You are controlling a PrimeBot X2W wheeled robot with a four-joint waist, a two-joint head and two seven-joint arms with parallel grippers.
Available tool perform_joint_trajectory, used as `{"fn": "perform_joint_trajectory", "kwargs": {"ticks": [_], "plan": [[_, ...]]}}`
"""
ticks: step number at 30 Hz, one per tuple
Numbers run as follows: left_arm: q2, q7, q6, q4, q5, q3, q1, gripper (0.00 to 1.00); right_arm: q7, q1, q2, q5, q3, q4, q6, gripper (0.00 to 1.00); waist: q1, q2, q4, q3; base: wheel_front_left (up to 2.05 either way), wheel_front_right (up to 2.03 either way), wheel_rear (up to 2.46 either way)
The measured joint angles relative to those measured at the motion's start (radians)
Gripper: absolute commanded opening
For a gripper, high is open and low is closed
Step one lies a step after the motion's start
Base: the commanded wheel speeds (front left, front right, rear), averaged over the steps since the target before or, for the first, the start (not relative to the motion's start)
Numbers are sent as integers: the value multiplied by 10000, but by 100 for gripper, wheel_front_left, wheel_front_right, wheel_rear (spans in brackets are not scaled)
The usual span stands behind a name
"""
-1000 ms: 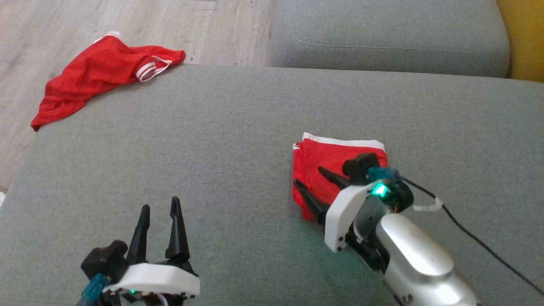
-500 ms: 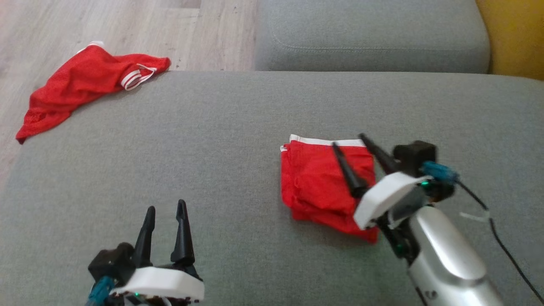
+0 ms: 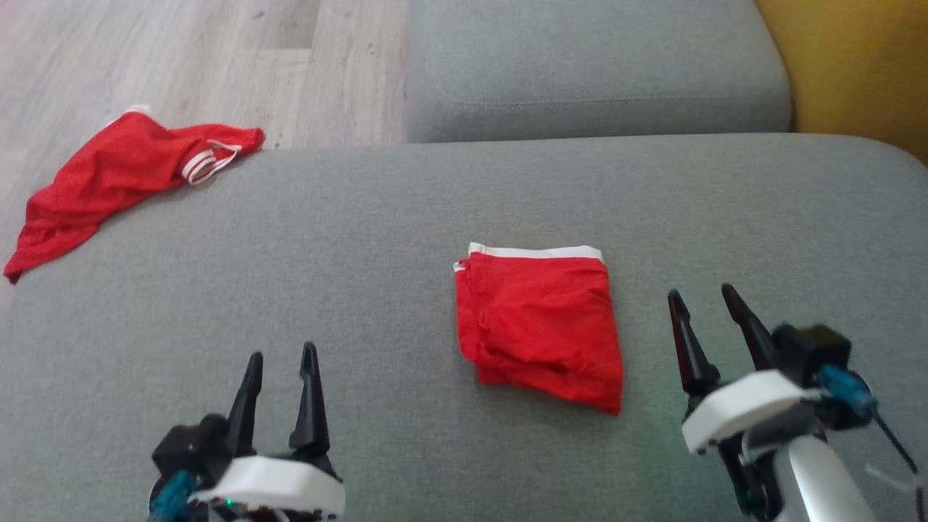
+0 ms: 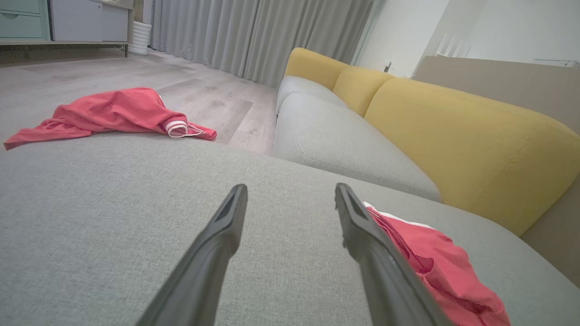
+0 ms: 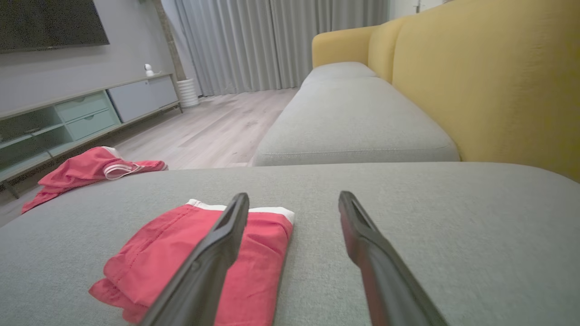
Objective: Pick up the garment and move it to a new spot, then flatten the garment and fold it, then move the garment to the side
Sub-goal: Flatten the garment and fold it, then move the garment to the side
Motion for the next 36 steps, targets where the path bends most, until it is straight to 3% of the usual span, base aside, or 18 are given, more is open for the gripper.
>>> {"fn": "perform_joint_trajectory", "kwargs": {"ticks": [10, 36], "plan": [[190, -2, 4, 94, 2, 52, 914, 100, -205, 1487, 176, 272, -196, -865, 0, 100, -1, 0, -121, -315, 0, 0, 0], [439, 111, 284, 65, 161, 44, 977, 100, -21, 1615, 184, -169, -470, -658, 0, 100, 0, 0, 71, -159, 0, 0, 0]]}}
